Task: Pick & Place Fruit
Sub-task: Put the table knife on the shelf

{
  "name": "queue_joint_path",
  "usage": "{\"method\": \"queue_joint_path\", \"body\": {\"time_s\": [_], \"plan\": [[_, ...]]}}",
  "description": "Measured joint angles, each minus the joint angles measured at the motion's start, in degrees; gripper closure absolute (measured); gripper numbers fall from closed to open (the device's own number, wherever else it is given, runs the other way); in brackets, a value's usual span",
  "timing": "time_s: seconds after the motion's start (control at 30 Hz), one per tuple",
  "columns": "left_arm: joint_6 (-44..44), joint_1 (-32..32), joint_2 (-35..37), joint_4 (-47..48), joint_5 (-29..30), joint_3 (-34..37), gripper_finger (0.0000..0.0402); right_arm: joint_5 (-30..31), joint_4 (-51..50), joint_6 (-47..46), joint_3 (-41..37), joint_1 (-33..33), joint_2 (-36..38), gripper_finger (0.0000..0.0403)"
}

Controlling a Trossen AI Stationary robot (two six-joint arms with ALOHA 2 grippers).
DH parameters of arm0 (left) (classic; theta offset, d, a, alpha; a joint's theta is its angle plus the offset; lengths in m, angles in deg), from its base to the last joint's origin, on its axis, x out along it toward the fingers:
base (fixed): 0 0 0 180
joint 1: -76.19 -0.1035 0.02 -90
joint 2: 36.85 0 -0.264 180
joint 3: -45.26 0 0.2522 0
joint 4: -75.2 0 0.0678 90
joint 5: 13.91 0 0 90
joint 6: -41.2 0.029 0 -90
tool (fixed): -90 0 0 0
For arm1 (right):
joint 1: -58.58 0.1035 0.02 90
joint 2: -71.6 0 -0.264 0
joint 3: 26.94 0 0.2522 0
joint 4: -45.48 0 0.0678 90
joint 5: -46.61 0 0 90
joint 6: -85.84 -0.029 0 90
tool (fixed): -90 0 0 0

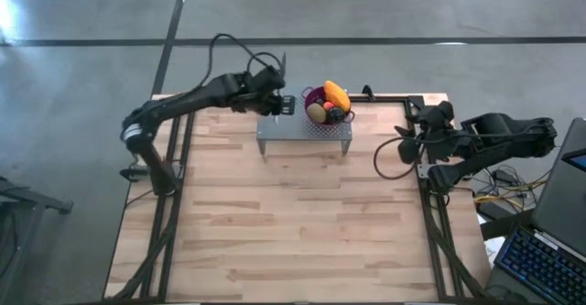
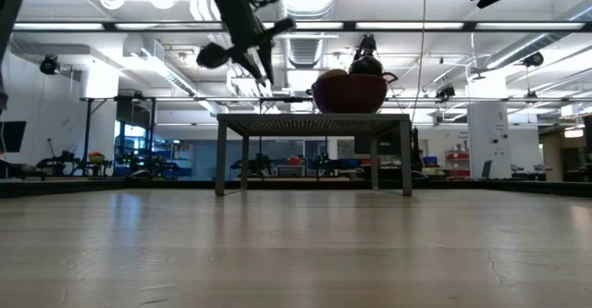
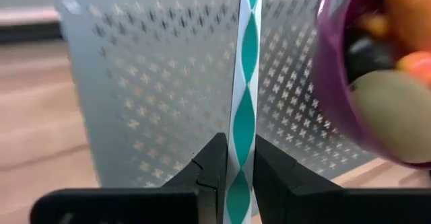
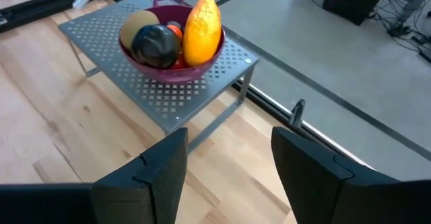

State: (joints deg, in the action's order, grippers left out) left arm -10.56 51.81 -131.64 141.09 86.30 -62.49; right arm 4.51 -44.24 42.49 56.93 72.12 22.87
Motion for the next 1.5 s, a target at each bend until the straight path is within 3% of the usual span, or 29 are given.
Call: {"method": "queue_joint_path", "body": {"time_s": [0.13,0.43,1.0,1.5], "plan": [[-1.47,-0.70,-3.99,1.53,-3.03,-1.36,0.0347,-0.02,-0.32,0.01,-0.04,0.02,0.49,0.0189],[-3.78,-1.41,-7.73,3.82,-3.95,-1.32,0.0347,0.00,-0.40,0.33,-0.09,0.04,0.66,0.0183],[-4.05,-3.89,-11.06,3.30,-10.46,-1.52,0.0347,0.00,-0.45,0.49,-0.15,0.04,0.66,0.0193],[-0.42,-4.70,-11.73,1.91,-12.45,-1.41,0.0335,0.02,-0.48,0.48,-1.27,0.04,0.66,0.0202]]}}
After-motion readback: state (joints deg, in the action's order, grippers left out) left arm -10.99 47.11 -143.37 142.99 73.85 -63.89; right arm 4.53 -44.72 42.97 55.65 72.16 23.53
